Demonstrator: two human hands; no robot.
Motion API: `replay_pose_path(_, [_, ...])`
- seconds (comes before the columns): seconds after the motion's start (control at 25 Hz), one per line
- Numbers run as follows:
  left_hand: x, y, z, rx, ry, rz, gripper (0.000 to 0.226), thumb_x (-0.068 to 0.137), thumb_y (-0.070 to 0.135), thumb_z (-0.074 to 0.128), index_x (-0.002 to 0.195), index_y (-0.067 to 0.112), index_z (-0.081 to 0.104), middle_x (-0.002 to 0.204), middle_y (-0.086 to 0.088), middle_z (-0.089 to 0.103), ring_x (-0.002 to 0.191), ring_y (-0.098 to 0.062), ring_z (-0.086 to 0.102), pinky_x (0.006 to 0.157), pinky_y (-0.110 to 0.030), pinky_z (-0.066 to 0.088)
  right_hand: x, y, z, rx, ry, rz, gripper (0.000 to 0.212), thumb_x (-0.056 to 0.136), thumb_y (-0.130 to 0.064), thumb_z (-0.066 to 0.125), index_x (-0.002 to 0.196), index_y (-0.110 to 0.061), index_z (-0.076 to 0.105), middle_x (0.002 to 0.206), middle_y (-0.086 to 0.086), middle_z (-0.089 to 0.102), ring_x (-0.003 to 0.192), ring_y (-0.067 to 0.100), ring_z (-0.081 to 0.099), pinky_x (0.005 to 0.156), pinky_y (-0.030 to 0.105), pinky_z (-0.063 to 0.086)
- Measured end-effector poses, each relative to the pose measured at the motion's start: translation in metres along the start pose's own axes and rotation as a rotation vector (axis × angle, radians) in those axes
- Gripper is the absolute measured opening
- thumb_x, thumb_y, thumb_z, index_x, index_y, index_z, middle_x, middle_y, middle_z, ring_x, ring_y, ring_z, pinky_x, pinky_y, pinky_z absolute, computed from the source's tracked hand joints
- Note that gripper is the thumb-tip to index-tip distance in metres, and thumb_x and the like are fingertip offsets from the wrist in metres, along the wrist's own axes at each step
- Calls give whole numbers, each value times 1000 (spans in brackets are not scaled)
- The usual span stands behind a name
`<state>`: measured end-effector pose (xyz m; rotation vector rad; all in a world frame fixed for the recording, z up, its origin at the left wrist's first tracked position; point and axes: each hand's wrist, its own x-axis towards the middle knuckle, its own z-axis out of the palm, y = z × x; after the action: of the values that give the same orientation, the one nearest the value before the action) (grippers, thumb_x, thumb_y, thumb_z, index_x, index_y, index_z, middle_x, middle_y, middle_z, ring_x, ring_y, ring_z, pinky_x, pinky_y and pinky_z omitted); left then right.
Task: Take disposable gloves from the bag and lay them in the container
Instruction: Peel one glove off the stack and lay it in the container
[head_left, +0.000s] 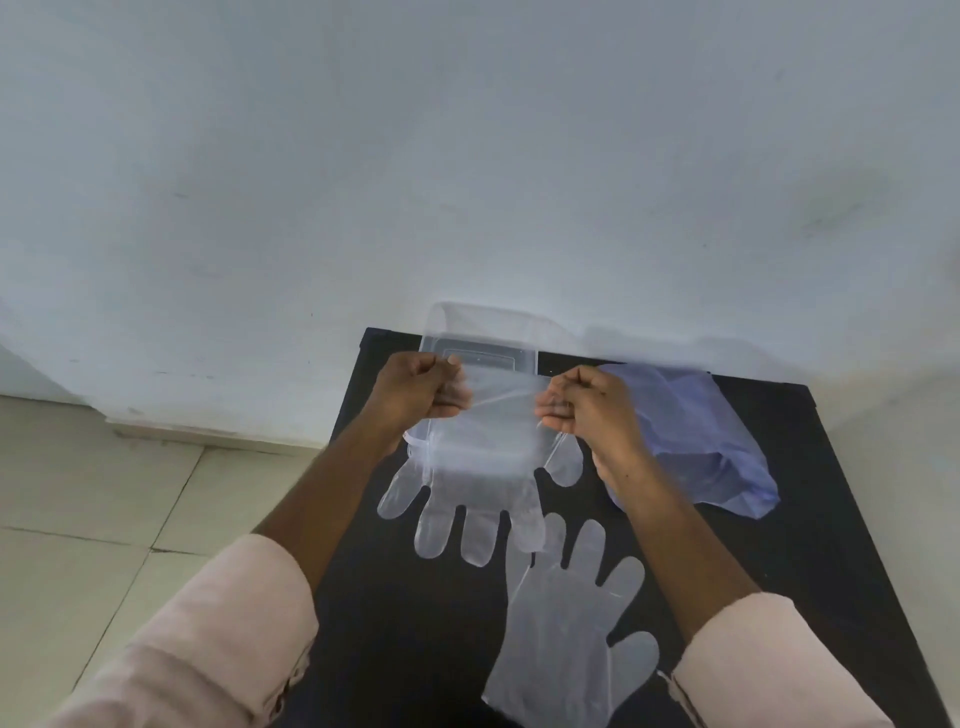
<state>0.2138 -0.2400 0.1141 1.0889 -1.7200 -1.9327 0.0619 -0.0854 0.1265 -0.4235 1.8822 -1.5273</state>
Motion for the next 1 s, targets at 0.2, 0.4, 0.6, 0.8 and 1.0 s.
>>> replay_pose_path(0.2, [72,21,-17,11,-24,13,28,96,27,57,87,2,67,77,-16,73,66,-19,74,55,-22,56,62,-18,27,-5,74,-7,21,89,-3,53,72,-10,64,70,11,71,59,17,70,51,21,54])
replay_pose_path(0.4, [134,43,-21,9,37,41,28,96,27,57,88,2,66,83,-22,73,70,-24,73,57,-23,57,125,-42,44,-18,143,-40,15,82,-6,55,71,-6,65,78,18,72,66,23,73,55,23,56])
replay_pose_path(0.6, [167,77,-16,-12,97,153,26,97,24,56,90,1,66,88,-25,69,69,-24,71,62,-26,59,159,-75,52,0,188,-165,17,81,1,51,71,-7,63,78,19,69,72,27,70,68,34,58])
replay_pose_path(0.8, [147,117,-10,-147,138,633,27,97,27,55,84,6,67,78,-18,73,77,-24,75,66,-28,57,138,-104,49,66,312,-779,22,90,-7,55,76,-23,61,76,4,71,78,26,71,72,40,58])
replay_pose_path(1.0, [129,60,-21,-133,15,604,27,98,24,53,83,6,66,80,-16,72,84,-26,74,74,-33,58,102,-39,53,-17,334,-827,12,95,-13,56,91,-17,66,86,-2,73,82,16,70,72,29,54])
